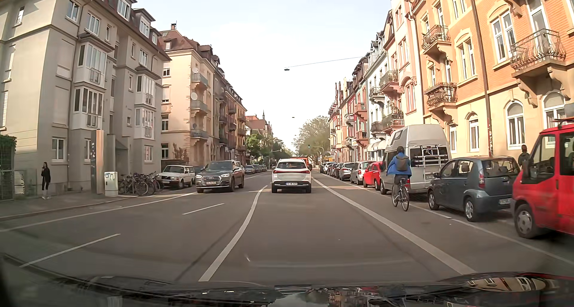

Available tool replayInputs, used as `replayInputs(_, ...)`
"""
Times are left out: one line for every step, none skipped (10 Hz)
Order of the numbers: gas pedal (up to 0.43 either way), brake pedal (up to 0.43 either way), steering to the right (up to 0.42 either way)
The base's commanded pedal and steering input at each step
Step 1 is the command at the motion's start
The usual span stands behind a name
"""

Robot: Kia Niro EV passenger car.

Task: Follow the waypoints while adhering to traffic rules and regulations

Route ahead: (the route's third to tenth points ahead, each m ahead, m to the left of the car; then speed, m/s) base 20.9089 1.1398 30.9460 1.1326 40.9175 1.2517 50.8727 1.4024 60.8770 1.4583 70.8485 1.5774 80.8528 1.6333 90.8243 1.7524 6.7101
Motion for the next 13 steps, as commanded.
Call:
replayInputs(0.0,0.0,0.0)
replayInputs(0.0,0.0,0.0)
replayInputs(0.0,0.0,0.0)
replayInputs(0.0,0.0,-0.003)
replayInputs(0.0,0.0,-0.004)
replayInputs(0.0,0.0,-0.004)
replayInputs(0.0,0.0,-0.004)
replayInputs(0.0,0.0,-0.005)
replayInputs(0.0,0.0,-0.005)
replayInputs(0.0,0.0,-0.005)
replayInputs(0.0,0.0,-0.006)
replayInputs(0.0,0.0,-0.008)
replayInputs(0.0,0.0,-0.012)
